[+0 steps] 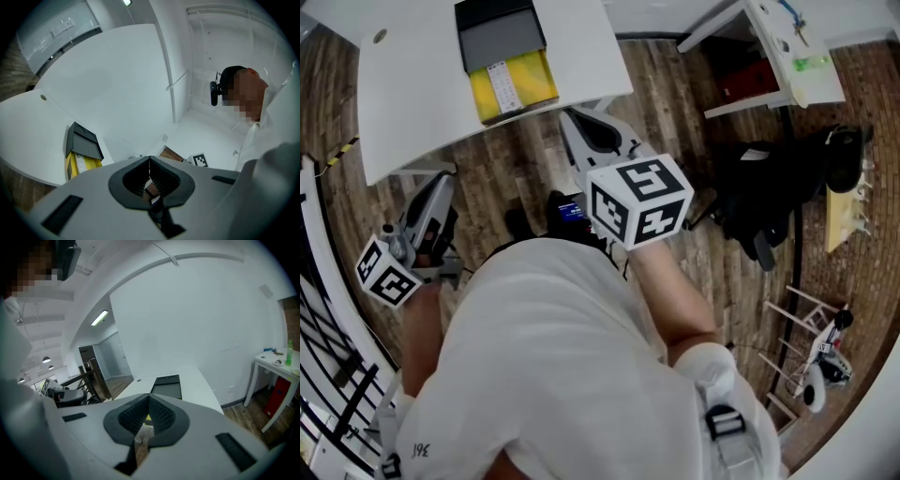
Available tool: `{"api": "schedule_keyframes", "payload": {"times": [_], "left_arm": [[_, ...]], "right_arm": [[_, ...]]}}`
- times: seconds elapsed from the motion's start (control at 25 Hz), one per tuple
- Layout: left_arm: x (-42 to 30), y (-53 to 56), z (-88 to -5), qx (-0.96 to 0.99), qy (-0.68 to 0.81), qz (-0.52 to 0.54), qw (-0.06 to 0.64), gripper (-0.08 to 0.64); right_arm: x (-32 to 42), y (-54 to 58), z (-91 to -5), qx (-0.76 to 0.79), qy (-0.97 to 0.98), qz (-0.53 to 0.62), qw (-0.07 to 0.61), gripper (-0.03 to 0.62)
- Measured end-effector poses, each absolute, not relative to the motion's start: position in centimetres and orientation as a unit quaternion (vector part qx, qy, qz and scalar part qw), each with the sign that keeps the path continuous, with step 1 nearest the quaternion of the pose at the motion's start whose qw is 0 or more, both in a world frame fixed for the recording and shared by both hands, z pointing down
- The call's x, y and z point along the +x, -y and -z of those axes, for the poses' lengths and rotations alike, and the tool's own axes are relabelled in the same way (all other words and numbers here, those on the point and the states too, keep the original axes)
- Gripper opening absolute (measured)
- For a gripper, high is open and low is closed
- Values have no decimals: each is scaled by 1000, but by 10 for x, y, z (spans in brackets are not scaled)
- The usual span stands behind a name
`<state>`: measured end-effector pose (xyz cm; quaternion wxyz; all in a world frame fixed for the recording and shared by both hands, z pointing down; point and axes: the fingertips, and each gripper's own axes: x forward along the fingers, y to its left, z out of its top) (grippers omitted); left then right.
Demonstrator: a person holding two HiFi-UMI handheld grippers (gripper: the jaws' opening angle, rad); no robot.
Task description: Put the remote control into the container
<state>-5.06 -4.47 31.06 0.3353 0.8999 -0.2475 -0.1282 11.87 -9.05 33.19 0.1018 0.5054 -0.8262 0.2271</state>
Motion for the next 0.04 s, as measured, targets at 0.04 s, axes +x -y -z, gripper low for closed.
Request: {"api": "schedule_keyframes", "payload": {"times": [0.04], "left_arm": [[-51, 44, -311, 900, 248, 128, 336, 6]], "right_arm": [[119, 90, -333, 505, 826, -227, 102, 0]]}}
